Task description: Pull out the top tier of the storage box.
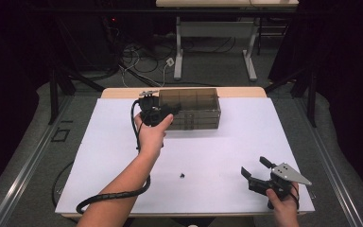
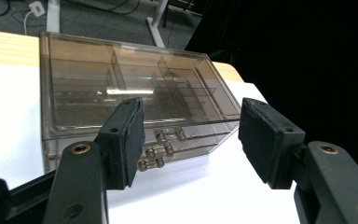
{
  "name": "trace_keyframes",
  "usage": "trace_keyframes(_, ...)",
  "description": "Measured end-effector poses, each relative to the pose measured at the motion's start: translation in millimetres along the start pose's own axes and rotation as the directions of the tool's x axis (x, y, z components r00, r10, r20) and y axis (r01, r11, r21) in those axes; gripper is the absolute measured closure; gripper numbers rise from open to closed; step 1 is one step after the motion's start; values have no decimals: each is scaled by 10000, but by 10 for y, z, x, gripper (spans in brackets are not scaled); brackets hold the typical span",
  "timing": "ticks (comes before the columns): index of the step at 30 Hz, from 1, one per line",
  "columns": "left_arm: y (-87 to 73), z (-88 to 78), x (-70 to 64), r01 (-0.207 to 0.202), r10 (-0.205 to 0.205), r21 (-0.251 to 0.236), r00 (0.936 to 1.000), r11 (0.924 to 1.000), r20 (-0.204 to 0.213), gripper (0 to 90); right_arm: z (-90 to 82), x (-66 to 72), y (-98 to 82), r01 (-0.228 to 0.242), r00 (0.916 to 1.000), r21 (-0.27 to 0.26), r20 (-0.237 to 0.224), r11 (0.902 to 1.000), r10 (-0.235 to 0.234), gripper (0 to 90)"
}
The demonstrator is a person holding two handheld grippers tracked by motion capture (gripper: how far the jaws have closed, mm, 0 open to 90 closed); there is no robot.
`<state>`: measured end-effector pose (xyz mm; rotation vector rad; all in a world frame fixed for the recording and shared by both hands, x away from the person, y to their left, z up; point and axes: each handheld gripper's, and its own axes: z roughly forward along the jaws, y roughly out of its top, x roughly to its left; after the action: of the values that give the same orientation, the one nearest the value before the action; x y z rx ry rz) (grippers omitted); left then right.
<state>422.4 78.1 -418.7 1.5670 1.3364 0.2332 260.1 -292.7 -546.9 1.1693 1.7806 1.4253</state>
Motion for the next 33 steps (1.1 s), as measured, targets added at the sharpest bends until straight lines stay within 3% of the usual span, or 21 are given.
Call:
trace_keyframes(8,-14,151,-55,49,-47,94,9998,9999,-192,409,0,-6,1,-14,10000,-35,-14,10000,14,148)
trace_keyframes(22,-10,328,-59,833,-822,171,9948,9964,-599,409,0,-8,4,-4,10000,-31,-47,10000,4,147)
trace_keyframes(33,-42,423,-77,1149,-1133,312,9924,9929,-471,412,5,-8,-1,-25,10000,65,-78,10000,25,147)
